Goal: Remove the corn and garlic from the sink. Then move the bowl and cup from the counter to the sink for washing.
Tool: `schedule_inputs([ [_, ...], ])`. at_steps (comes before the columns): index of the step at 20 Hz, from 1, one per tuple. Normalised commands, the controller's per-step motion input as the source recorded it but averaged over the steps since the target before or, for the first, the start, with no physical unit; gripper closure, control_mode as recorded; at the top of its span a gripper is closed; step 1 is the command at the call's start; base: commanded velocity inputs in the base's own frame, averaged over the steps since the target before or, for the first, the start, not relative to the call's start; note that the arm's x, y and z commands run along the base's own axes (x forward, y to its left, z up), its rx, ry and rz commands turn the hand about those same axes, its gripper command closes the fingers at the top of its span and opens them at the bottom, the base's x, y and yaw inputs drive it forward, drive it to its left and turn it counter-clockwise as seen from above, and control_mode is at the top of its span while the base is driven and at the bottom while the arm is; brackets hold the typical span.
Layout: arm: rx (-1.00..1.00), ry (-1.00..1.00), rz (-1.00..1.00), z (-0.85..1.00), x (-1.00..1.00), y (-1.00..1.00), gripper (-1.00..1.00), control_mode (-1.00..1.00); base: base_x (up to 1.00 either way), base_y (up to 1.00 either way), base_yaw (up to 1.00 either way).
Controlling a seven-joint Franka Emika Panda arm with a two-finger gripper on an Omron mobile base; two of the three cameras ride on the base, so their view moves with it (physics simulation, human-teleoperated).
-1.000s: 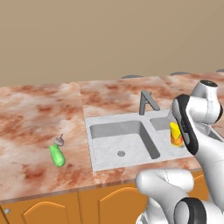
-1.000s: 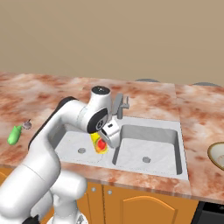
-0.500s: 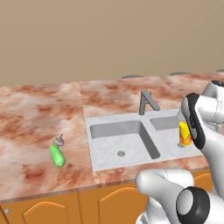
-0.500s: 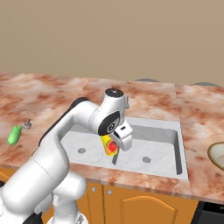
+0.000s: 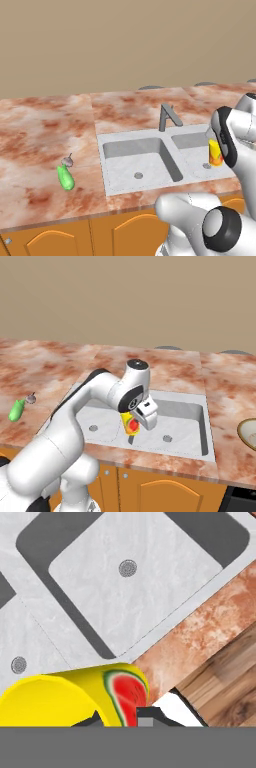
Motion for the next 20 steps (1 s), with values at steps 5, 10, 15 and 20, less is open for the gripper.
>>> schedule_inputs([
  [5,0.00,0.00,0.00,-0.05,0.19,-0.20,1.00,-1.00,0.00,0.00,0.00],
  [10,0.00,0.00,0.00,-0.04,0.22,-0.18,1.00,-1.00,0.00,0.00,0.00],
  [15,0.02,0.00,0.00,-0.05,0.24,-0.15,1.00,-1.00,0.00,0.00,0.00],
  [20,0.06,-0.01,0.00,-0.09,0.23,-0.14,1.00,-1.00,0.00,0.00,0.00],
])
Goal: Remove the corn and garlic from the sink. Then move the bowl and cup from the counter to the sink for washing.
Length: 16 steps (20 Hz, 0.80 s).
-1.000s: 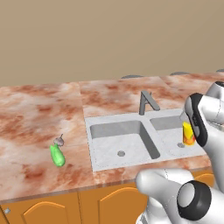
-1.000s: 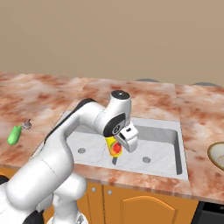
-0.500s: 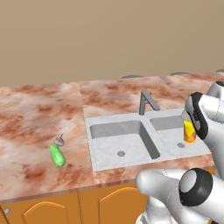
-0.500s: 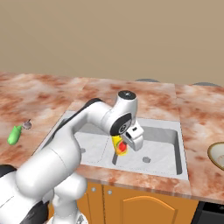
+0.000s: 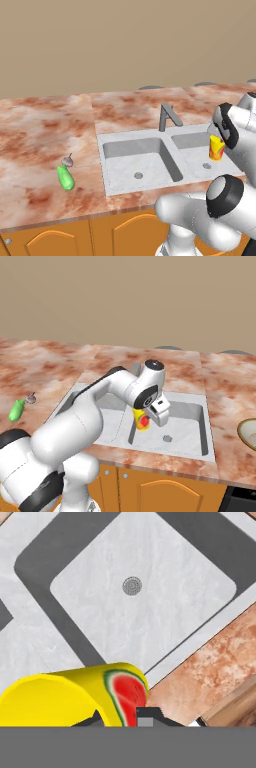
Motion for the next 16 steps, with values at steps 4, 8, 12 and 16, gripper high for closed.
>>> schedule_inputs([
  [4,0.04,-0.04,0.00,-0.12,0.18,-0.11,1.00,-1.00,0.00,0.00,0.00],
  [8,0.00,-0.03,0.00,-0.14,0.17,-0.04,1.00,-1.00,0.00,0.00,0.00],
  [12,0.00,-0.04,0.00,-0.12,0.20,-0.02,1.00,-1.00,0.00,0.00,0.00],
  [16,0.00,-0.02,0.00,-0.19,0.20,0.00,1.00,-1.00,0.00,0.00,0.00],
])
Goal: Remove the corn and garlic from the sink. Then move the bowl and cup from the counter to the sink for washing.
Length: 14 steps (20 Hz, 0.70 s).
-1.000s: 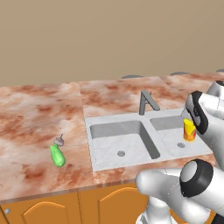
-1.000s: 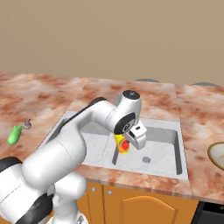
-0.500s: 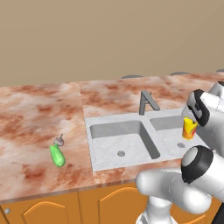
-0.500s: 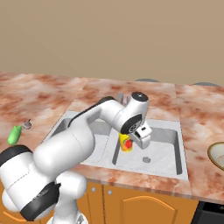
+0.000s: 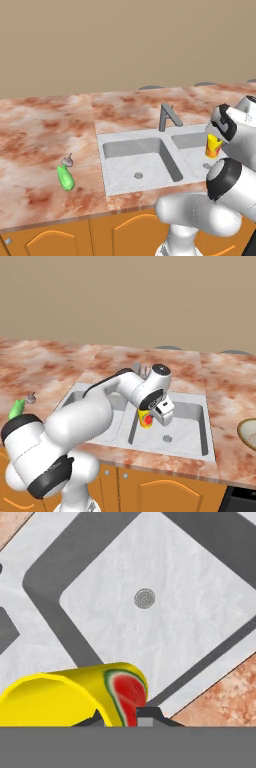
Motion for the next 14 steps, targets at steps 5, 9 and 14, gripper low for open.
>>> schedule_inputs([
  [5,0.00,0.00,0.00,-0.21,0.22,-0.01,1.00,-1.00,0.00,0.00,0.00],
  [9,0.00,0.00,0.00,-0.20,0.24,-0.03,1.00,-1.00,0.00,0.00,0.00],
  [14,0.00,0.00,0.00,-0.20,0.24,-0.05,1.00,-1.00,0.00,0.00,0.00],
])
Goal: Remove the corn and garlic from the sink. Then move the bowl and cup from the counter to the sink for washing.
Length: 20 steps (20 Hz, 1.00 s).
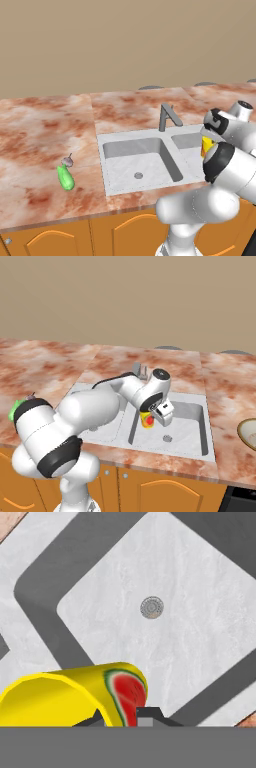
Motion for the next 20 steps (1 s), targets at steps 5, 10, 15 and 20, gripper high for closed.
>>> schedule_inputs([
  [5,0.00,0.00,0.00,-0.20,0.21,-0.11,1.00,-1.00,0.00,0.00,0.00],
  [10,0.03,-0.02,0.00,-0.16,0.19,-0.09,1.00,-1.00,0.00,0.00,0.00],
  [15,0.05,-0.02,0.00,-0.09,0.19,-0.11,1.00,-1.00,0.00,0.00,0.00],
  [20,0.01,-0.03,0.00,-0.09,0.20,-0.11,1.00,-1.00,0.00,0.00,0.00],
])
